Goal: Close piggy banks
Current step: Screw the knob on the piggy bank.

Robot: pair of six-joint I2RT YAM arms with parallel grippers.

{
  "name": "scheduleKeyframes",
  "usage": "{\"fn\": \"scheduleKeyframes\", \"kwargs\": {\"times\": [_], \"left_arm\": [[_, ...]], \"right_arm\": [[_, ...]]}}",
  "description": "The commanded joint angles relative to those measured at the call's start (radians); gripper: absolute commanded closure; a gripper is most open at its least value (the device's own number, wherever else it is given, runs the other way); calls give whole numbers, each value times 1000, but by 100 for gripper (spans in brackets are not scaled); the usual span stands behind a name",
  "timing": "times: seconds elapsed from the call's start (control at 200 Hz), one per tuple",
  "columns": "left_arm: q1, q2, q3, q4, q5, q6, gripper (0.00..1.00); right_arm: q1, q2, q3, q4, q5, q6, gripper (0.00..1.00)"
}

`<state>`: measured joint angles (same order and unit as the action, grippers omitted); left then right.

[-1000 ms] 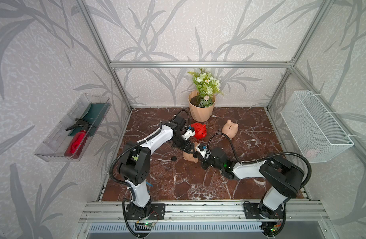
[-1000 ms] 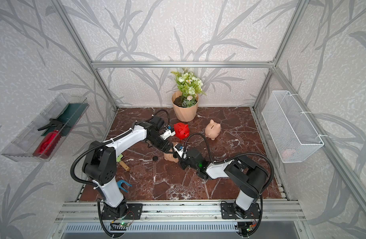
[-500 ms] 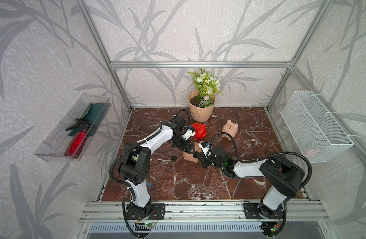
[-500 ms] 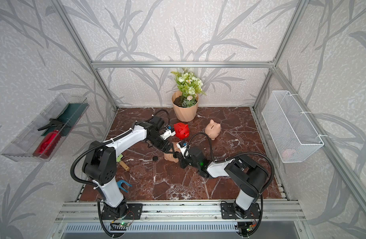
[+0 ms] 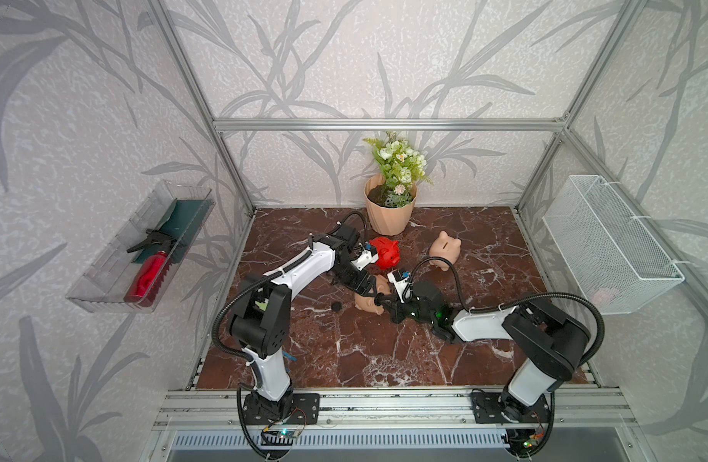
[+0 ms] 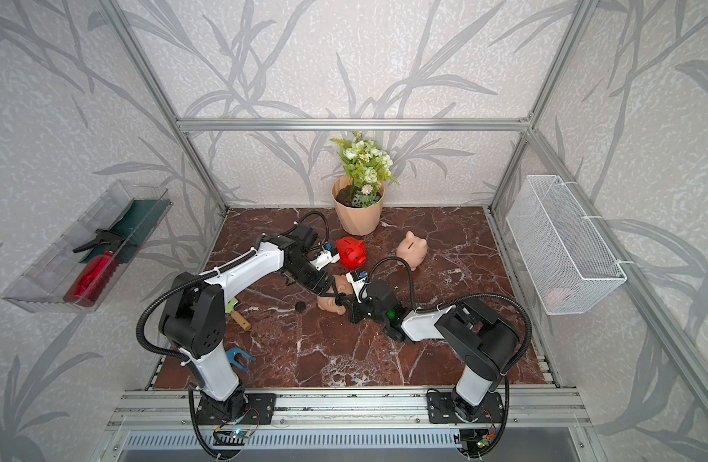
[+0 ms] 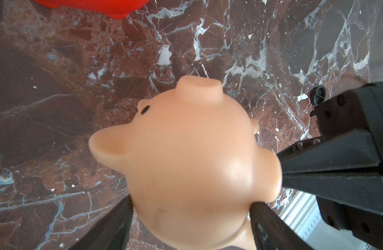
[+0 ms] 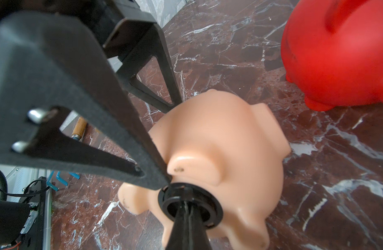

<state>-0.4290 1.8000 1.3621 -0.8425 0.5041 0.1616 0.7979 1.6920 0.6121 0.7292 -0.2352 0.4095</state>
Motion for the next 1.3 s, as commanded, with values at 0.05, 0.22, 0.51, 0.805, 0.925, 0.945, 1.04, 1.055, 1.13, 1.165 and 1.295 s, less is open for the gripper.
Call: {"fn": "scheduleKeyframes", "kwargs": {"times": [0.05, 0.22, 0.51, 0.805, 0.925, 0.945, 1.04, 1.055, 1.13, 1.165, 1.295], "left_arm": [[-16, -16, -20, -41, 65, 14, 18], [-15, -22, -27, -35, 70, 14, 18], [-16, -23, -28, -36, 71, 18, 18], [-17, -21, -31, -42, 70, 21, 18], [-17, -17, -31, -41, 70, 19, 18], [-17, -15, -31, -41, 68, 19, 18], [-17, -14, -31, -43, 67, 19, 18], [-17, -14, -31, -43, 67, 19, 18], [-17, -15, -31, -44, 66, 19, 18], [-17, -15, -32, -44, 66, 19, 18], [-16, -13, -32, -46, 63, 21, 18]], "right_arm": [[-3, 4, 52, -78, 9, -118, 100], [-3, -9, 60, -132, 46, -261, 100], [1, -25, 71, -153, 77, -344, 100], [1, -38, 58, -75, 62, -283, 94], [1, -36, 58, -65, 63, -258, 92], [0, -34, 57, -64, 61, -254, 91], [0, -25, 58, -49, 49, -241, 91], [0, -24, 58, -47, 48, -241, 90], [0, -17, 60, -42, 49, -230, 89], [0, -15, 61, -38, 45, -226, 87], [0, -12, 63, -28, 42, -216, 86]]}}
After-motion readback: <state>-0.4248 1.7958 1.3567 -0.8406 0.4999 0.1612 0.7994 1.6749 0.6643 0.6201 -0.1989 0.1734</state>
